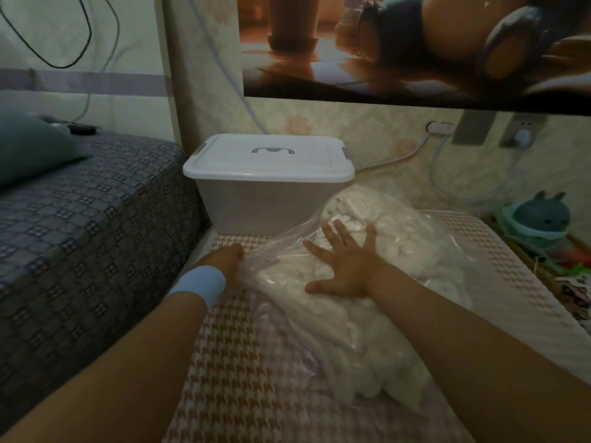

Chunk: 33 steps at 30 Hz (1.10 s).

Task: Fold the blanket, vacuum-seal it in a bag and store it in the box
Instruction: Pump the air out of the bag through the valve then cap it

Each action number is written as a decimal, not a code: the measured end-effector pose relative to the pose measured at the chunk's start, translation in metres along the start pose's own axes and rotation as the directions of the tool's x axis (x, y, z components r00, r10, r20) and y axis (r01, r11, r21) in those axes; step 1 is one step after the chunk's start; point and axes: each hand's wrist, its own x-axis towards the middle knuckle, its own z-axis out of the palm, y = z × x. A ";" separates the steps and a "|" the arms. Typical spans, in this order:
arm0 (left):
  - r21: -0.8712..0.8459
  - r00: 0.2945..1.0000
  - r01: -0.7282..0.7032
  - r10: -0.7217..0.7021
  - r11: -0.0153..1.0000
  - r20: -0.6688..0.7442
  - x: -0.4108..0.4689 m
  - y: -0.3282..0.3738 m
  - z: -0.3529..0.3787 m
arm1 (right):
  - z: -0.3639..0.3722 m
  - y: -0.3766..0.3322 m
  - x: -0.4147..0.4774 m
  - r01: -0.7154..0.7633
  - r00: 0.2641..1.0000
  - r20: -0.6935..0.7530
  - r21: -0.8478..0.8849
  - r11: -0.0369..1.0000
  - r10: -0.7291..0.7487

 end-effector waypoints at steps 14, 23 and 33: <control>0.121 0.945 -0.280 0.251 0.952 0.208 -0.060 0.096 0.055 | 0.029 -0.009 -0.090 -0.352 0.909 -0.175 0.168 0.921 0.379; 0.166 0.967 -0.187 0.152 0.968 0.207 -0.096 0.099 0.047 | 0.012 -0.005 -0.126 -0.198 0.951 -0.193 0.227 0.954 0.244; 0.266 0.977 -0.137 0.087 0.954 0.192 -0.161 0.124 0.046 | 0.029 -0.026 -0.234 -0.112 0.991 -0.011 0.459 0.881 0.132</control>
